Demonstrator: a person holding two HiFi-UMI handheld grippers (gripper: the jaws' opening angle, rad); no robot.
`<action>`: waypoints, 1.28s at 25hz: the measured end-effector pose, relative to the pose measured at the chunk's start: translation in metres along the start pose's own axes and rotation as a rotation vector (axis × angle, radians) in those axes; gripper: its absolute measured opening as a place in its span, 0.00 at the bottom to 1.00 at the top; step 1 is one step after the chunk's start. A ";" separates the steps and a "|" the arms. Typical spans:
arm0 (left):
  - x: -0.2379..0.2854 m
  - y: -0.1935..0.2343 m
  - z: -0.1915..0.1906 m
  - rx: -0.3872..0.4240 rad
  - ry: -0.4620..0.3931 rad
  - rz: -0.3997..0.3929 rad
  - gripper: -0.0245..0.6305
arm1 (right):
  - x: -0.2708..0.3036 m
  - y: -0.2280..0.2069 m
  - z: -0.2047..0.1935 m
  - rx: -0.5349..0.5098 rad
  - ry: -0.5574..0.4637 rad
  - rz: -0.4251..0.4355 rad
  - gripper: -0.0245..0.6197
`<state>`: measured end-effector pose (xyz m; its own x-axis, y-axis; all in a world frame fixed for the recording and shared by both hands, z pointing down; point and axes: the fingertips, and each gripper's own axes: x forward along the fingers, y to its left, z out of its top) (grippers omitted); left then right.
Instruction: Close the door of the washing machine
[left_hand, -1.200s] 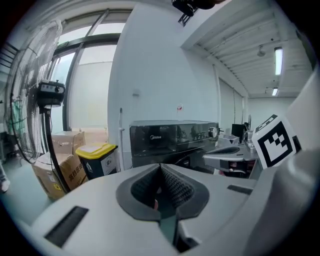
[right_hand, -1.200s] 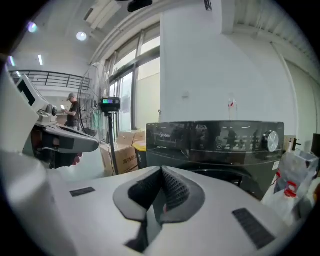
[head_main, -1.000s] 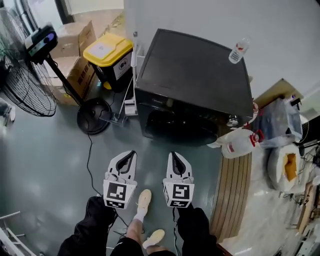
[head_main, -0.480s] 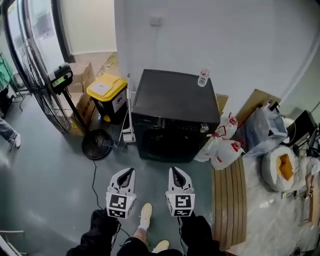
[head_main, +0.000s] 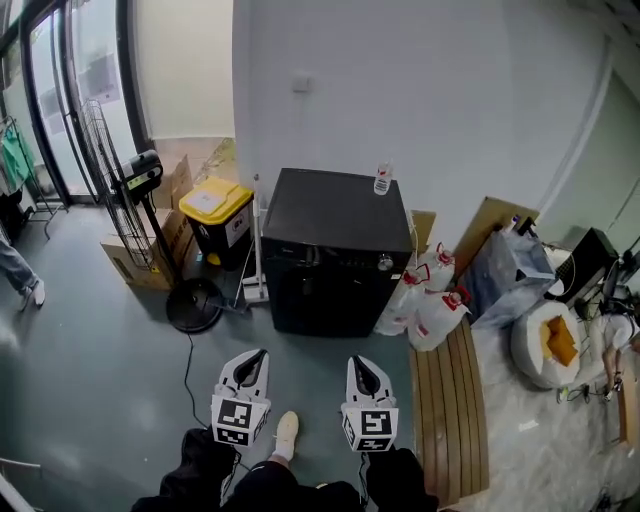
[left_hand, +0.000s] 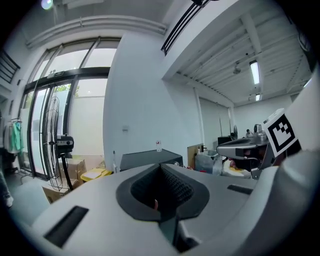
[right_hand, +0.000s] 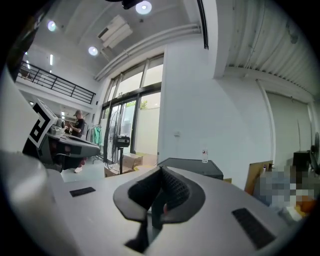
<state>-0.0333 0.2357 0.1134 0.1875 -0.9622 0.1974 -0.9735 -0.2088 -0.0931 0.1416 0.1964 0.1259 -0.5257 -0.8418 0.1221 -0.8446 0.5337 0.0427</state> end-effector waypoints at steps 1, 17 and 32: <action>-0.008 -0.006 0.001 0.003 -0.003 -0.002 0.07 | -0.012 0.001 0.001 0.001 -0.002 -0.002 0.06; -0.054 -0.046 0.005 0.031 -0.014 -0.031 0.07 | -0.088 0.002 0.000 -0.021 -0.017 -0.028 0.06; -0.048 -0.053 0.008 0.032 -0.003 -0.051 0.07 | -0.083 0.000 0.004 -0.032 -0.017 -0.023 0.06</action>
<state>0.0105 0.2913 0.1011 0.2374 -0.9507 0.1997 -0.9580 -0.2631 -0.1139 0.1849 0.2663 0.1114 -0.5079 -0.8551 0.1041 -0.8530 0.5161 0.0775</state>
